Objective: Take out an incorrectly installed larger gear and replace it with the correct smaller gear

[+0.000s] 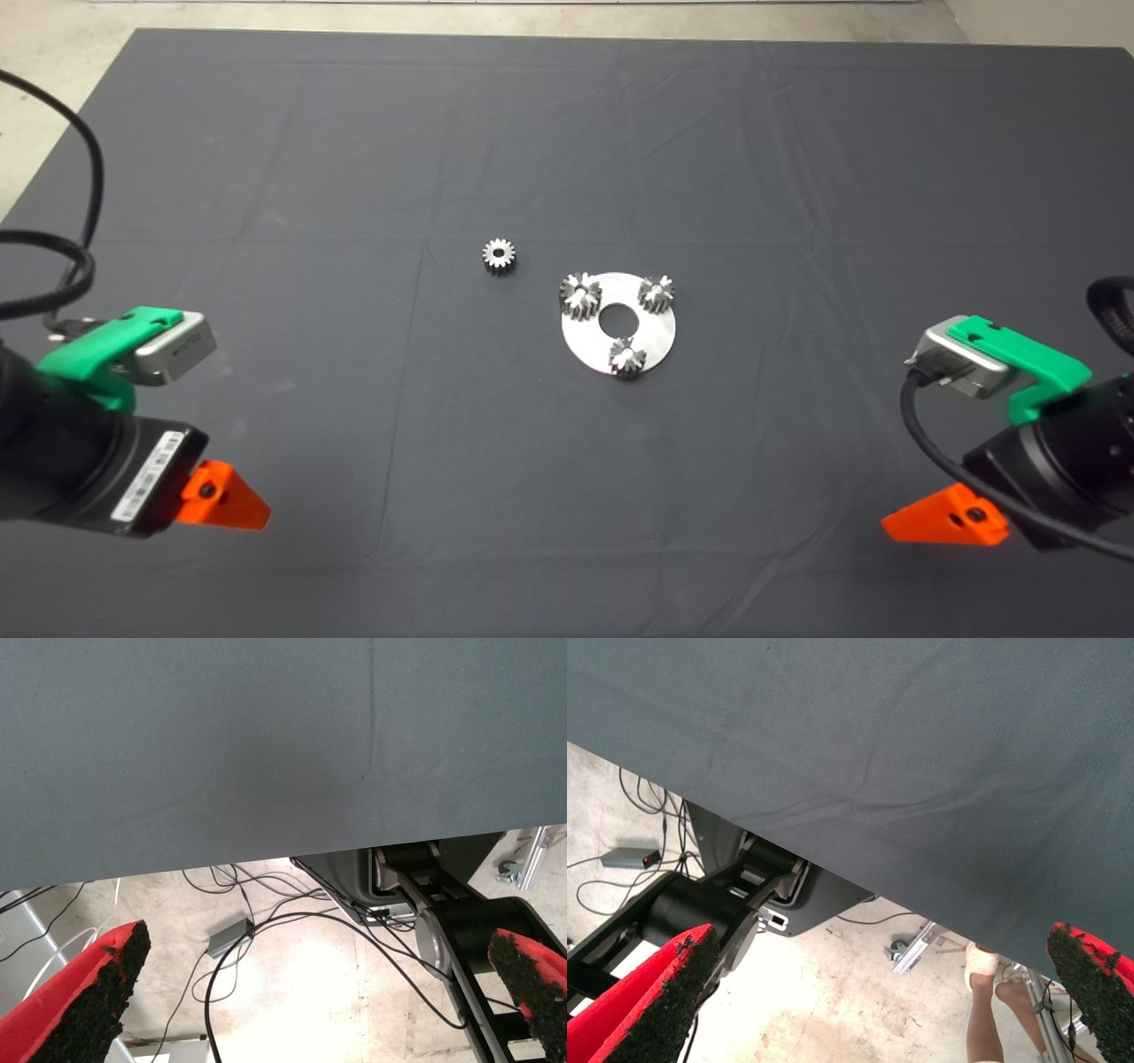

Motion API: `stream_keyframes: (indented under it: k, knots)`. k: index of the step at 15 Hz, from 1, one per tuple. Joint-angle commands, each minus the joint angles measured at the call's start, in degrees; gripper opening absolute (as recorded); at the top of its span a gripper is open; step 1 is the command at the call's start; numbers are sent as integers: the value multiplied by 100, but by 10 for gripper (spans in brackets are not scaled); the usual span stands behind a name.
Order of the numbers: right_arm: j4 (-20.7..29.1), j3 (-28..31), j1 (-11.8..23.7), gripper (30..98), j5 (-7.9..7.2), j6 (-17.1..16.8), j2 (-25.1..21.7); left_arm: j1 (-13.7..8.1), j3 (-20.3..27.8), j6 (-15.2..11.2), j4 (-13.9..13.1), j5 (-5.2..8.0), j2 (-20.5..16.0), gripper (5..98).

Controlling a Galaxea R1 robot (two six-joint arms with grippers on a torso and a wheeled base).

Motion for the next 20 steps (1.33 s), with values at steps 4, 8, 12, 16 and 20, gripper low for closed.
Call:
stream_keyframes:
  k: [4,8,12,16,20]
  knots:
    - [-38,5,106,977,-5,6,74,-29,62,1,9,141,-11,982]
    - [-734,-1038,30,977,-13,-780,816,-29,61,1,9,140,15,982]
    - [-1618,-2391,-191,977,-93,-1263,2365,-29,69,1,9,140,-2,982]
    - [-2647,-3306,-656,977,-84,-1497,3209,-29,69,1,9,140,-2,982]
    - [-3836,-3861,-1429,977,-93,-1541,3702,-29,69,1,9,140,24,982]
